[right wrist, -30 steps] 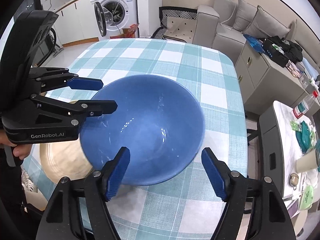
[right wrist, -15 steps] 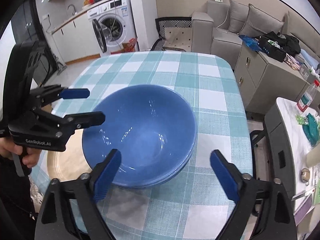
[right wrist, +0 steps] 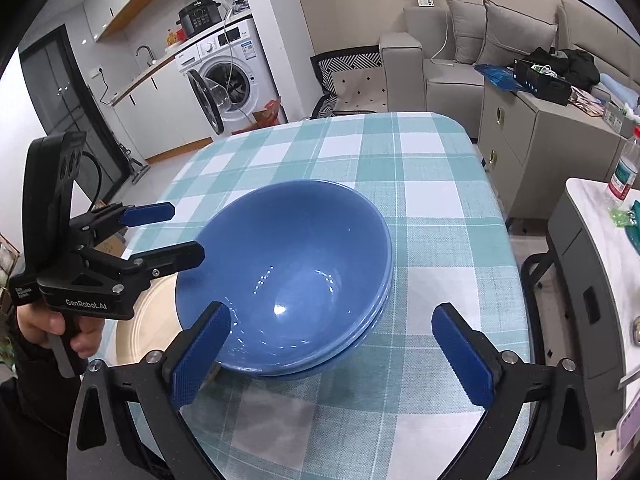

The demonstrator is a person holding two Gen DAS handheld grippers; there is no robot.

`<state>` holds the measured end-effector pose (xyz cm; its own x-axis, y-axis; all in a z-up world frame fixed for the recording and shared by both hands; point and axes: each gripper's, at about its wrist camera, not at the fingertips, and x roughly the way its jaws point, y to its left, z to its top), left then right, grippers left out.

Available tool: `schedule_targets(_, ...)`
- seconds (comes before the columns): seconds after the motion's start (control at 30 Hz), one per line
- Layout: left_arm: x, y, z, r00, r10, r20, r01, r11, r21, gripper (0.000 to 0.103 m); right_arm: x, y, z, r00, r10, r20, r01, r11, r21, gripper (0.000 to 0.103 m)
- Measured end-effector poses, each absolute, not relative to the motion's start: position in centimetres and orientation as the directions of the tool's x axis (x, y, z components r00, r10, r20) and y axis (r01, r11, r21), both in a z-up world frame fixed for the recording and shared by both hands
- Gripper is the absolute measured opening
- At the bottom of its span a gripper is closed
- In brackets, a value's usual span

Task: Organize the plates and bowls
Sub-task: 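Lower the nested blue bowls toward the beige plates with both grippers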

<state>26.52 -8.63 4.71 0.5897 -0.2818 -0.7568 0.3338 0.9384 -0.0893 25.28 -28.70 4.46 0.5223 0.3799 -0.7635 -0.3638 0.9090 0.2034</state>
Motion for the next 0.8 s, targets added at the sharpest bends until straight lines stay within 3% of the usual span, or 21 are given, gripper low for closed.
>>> schedule_targets(0.8, 26.4, -8.5, 3.9, 0.629, -0.260, -0.733, 0.284, 0.954, -0.095, 0.097, 25.8, -30.2, 2.6, 0.492, 0.458, -0.740, -0.333, 0.885, 0.326, 0.103)
